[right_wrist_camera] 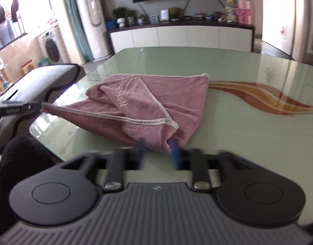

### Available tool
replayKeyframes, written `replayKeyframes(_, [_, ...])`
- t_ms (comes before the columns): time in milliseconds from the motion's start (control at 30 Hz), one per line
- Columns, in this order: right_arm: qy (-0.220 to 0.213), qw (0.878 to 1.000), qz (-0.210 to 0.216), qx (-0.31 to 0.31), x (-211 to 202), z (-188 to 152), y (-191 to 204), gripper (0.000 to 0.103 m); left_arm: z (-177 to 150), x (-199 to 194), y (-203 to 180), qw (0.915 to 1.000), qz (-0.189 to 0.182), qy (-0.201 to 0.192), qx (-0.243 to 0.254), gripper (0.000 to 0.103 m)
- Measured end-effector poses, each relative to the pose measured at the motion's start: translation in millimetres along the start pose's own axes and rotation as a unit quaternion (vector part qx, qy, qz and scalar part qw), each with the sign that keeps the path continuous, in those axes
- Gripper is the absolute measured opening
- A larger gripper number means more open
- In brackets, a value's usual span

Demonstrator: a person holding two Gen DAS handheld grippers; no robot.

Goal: Fold towel
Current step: 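Lay the towel back on the table and open both tools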

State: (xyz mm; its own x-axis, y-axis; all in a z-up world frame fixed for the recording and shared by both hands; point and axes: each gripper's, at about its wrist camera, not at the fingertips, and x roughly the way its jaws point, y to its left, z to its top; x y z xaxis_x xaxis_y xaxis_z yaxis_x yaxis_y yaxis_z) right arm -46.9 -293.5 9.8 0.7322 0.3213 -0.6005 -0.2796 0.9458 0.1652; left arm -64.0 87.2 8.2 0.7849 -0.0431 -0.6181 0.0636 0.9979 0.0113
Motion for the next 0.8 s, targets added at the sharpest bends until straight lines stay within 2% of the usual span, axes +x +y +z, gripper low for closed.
replayKeyframes(67, [-0.013,1.000,-0.007,0.013,-7.8,0.1,0.1,0.058,-9.6,-1.3,-1.1,0.9999,0.016,0.002,0.006,0.005])
replayKeyframes(100, [-0.020,1.000,-0.006,0.019,-10.0,0.3,0.0,0.062,-14.6,-2.2,0.1,0.9997,0.025,0.001,0.000,0.014])
replayKeyframes(133, [-0.026,0.999,-0.001,0.026,-9.8,0.6,-0.4,0.074,-18.6,-3.1,1.3,0.9995,0.029,0.004,-0.012,0.022])
replayKeyframes(200, [-0.020,0.999,-0.006,0.042,-5.2,3.0,-0.2,0.075,-23.7,-6.4,0.7,0.9991,0.027,0.014,-0.030,0.023])
replayKeyframes(233, [-0.013,0.999,-0.006,0.047,-2.0,6.7,1.1,0.075,-23.6,-7.5,-2.8,0.9993,0.026,0.015,-0.022,0.029])
replayKeyframes(300, [-0.008,0.999,-0.001,0.032,-0.3,13.5,5.6,0.075,-20.3,-12.2,-9.8,0.9992,0.033,0.023,-0.008,0.032])
replayKeyframes(367, [-0.026,1.000,-0.015,0.007,-4.6,16.8,8.8,0.082,-13.6,-23.3,-13.9,0.9997,0.022,0.007,0.000,0.051])
replayKeyframes(400, [-0.031,0.999,-0.022,0.000,-6.2,16.5,8.5,0.082,-11.4,-26.8,-15.3,0.9998,0.019,-0.002,0.004,0.070])
replayKeyframes(433, [-0.031,0.999,-0.026,0.001,-6.7,14.4,7.1,0.082,-9.2,-28.4,-17.3,0.9997,0.022,-0.009,0.010,0.074])
replayKeyframes(500, [-0.022,0.999,-0.025,0.006,-3.2,13.7,4.1,0.082,-5.2,-27.7,-22.0,0.9993,0.029,-0.013,0.021,0.072])
replayKeyframes(633, [-0.012,1.000,-0.018,-0.012,12.1,27.9,7.6,0.082,-0.5,-22.1,-30.0,0.9991,0.018,-0.015,0.034,0.074])
replayKeyframes(800, [0.000,0.999,-0.010,-0.035,31.2,45.6,12.1,0.079,0.8,0.6,-38.9,0.9992,0.006,0.002,0.039,0.074])
